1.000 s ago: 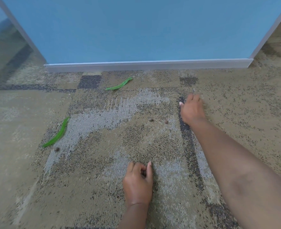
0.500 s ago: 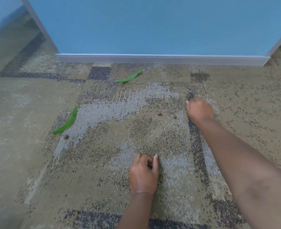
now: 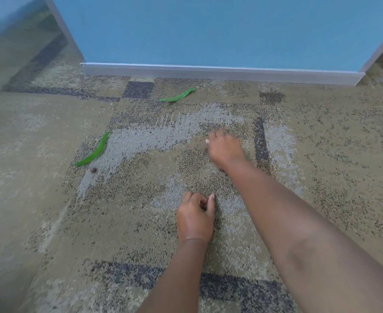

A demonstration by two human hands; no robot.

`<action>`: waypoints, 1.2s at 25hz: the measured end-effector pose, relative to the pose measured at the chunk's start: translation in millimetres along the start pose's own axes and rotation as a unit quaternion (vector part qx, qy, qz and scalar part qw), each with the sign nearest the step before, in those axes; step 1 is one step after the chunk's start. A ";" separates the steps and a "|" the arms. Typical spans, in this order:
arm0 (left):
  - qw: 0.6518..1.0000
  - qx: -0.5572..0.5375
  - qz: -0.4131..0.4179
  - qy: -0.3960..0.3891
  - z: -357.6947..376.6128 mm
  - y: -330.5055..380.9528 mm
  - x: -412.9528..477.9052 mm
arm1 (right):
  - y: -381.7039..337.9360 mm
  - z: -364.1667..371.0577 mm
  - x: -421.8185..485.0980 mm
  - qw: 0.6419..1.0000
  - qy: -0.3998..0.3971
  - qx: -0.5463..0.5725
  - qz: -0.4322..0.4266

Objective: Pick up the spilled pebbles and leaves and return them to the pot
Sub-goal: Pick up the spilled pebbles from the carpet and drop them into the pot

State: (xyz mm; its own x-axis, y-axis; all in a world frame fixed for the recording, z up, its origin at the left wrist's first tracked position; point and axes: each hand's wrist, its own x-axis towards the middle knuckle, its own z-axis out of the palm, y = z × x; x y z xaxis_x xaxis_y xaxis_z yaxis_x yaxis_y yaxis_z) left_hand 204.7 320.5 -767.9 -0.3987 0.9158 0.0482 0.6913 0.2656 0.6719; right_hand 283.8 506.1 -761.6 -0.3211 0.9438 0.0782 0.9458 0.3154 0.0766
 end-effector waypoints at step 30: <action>0.504 -0.669 -0.319 0.444 -422.1 -88.2 -80.9 | -427.8 -291.5 -211.6 0.370 -0.410 0.790 0.267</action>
State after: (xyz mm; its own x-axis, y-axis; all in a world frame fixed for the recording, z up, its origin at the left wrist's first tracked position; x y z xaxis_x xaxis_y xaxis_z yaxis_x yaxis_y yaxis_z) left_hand -78.4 95.8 -519.1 -0.8058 0.1196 -0.5800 -0.5360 -0.5637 0.6284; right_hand -66.8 142.7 -521.2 -0.5577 0.4222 -0.7146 -0.0801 -0.8843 -0.4600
